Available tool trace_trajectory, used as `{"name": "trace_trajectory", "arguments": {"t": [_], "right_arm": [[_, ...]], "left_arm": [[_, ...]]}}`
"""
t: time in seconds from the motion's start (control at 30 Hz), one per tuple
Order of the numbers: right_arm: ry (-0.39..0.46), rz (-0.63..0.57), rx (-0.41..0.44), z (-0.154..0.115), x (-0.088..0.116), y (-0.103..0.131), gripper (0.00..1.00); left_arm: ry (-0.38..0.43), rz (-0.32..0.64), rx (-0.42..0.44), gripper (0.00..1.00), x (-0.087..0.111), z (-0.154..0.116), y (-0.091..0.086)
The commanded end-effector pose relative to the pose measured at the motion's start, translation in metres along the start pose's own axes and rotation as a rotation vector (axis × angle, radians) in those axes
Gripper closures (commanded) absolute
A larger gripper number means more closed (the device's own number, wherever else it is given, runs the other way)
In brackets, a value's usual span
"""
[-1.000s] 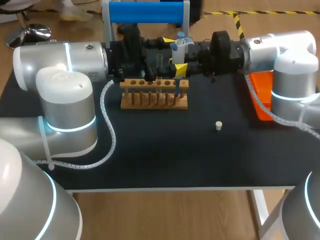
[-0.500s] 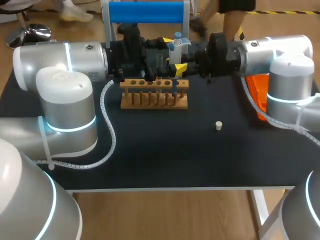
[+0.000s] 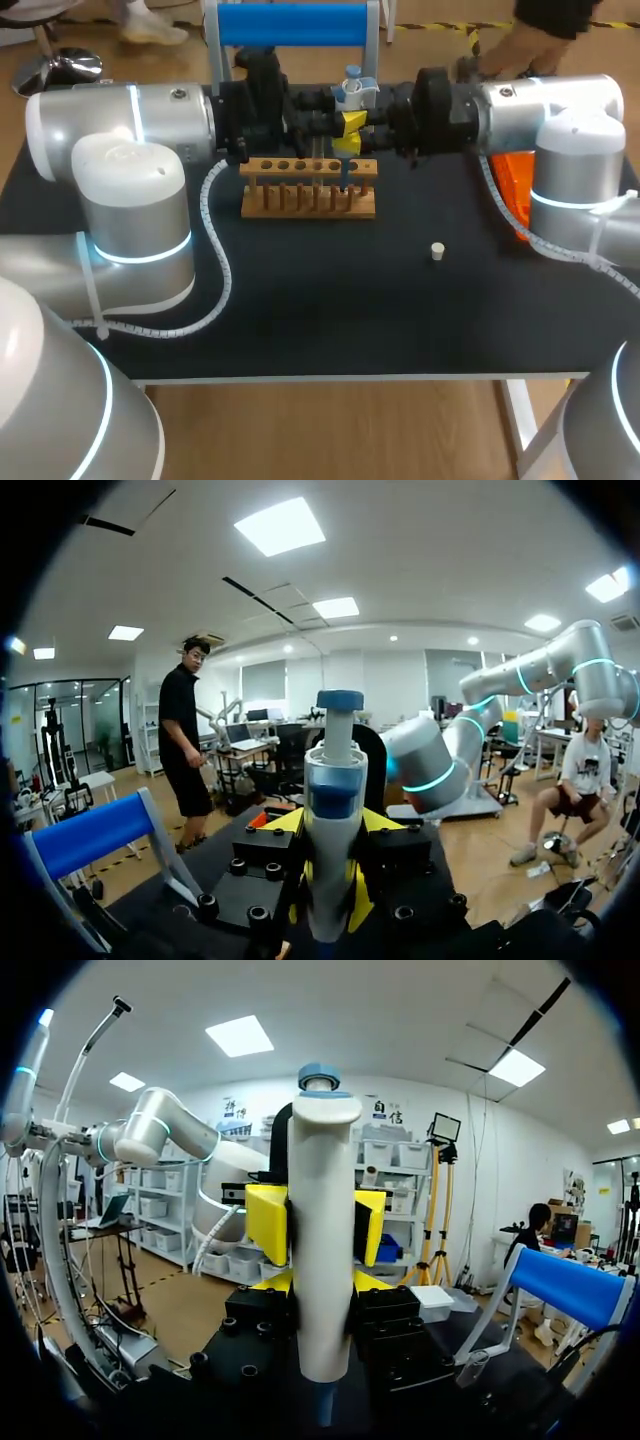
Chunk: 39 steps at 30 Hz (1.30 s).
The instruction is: Invert the test tube, pick up the pipette, mount the tip to pipette, aspirate from beaker and dispense into the tube, eject the tip, return the pipette, and cap with the stopper.
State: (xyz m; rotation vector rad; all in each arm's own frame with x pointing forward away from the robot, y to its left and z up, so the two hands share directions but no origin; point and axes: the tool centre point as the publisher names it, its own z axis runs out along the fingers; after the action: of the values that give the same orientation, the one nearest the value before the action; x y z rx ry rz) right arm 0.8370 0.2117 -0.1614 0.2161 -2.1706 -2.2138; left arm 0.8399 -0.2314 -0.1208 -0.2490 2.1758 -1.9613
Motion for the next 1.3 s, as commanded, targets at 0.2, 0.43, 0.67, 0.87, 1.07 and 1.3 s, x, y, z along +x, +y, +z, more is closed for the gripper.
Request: {"name": "trace_trajectory", "arguments": {"t": [0.2,0.43,0.67,0.87,1.07,1.3], "right_arm": [[-0.006,-0.002,-0.003,-0.003,0.001,0.002,1.0],[0.015,0.004,0.0,-0.024,0.016,0.007,0.0],[-0.003,0.015,0.001,-0.084,0.026,0.013,0.0],[-0.06,0.02,0.045,-0.134,0.015,0.018,0.0],[-0.133,0.042,0.098,-0.172,-0.02,0.019,0.0],[-0.195,0.087,0.159,-0.186,-0.079,0.017,0.0]], "left_arm": [[0.0,0.001,0.004,1.0,0.002,0.001,0.001],[0.0,0.001,0.004,1.0,0.002,0.001,0.001],[0.0,0.001,0.004,1.0,0.002,0.001,0.001],[0.0,0.001,0.004,1.0,0.002,0.001,0.001],[0.0,0.001,0.004,1.0,0.002,0.001,0.001],[0.0,0.001,0.004,1.0,0.002,0.001,0.001]]}}
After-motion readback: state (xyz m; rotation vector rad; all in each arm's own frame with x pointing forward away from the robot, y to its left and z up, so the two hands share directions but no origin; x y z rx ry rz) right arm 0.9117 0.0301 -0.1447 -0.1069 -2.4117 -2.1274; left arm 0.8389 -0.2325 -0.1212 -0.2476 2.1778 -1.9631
